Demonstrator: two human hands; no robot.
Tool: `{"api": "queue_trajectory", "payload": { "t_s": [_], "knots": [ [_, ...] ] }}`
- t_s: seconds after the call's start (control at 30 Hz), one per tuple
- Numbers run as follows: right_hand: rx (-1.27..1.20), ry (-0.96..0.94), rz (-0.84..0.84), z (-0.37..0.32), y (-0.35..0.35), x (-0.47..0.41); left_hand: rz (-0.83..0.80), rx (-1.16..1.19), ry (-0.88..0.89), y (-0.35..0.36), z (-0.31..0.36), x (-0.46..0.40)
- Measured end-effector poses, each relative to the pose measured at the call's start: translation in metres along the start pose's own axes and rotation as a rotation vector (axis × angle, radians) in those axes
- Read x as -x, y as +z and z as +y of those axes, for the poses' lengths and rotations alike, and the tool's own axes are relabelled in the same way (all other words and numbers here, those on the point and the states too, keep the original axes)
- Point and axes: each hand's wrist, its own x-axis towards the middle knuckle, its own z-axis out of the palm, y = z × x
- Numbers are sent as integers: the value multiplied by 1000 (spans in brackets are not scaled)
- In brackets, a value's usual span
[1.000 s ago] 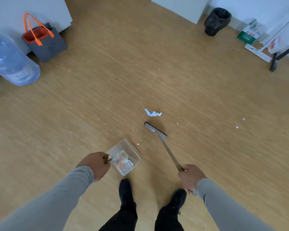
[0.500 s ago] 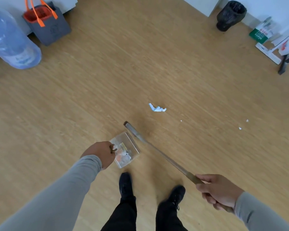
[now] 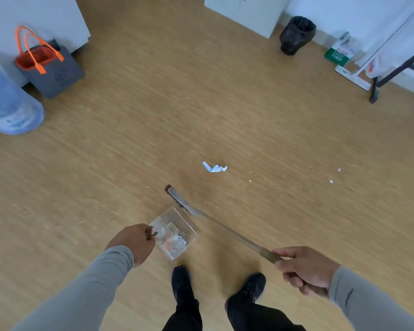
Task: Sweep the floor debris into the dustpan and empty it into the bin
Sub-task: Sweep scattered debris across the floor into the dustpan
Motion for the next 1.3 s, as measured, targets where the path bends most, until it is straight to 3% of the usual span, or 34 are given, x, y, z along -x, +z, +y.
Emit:
{"api": "queue_trajectory", "payload": {
  "t_s": [0.2, 0.5, 0.73, 1.03, 1.13, 1.3],
  "knots": [
    [3, -101, 216, 4, -36, 1, 25, -15, 23, -23, 53, -18],
    [-146, -130, 347, -57, -131, -38, 65, -52, 32, -52, 157, -88],
    [-134, -88, 273, -133, -198, -105, 68, 28, -54, -79, 223, -154],
    [319, -45, 160, -178, -165, -167, 100, 73, -94, -79, 240, -185],
    [247, 16, -6, -175, -159, -149, 93, 88, -75, -81, 238, -186],
    [77, 4, -33, -159, -196, -98, 73, 99, -27, -87, 236, -189]
  ]
}}
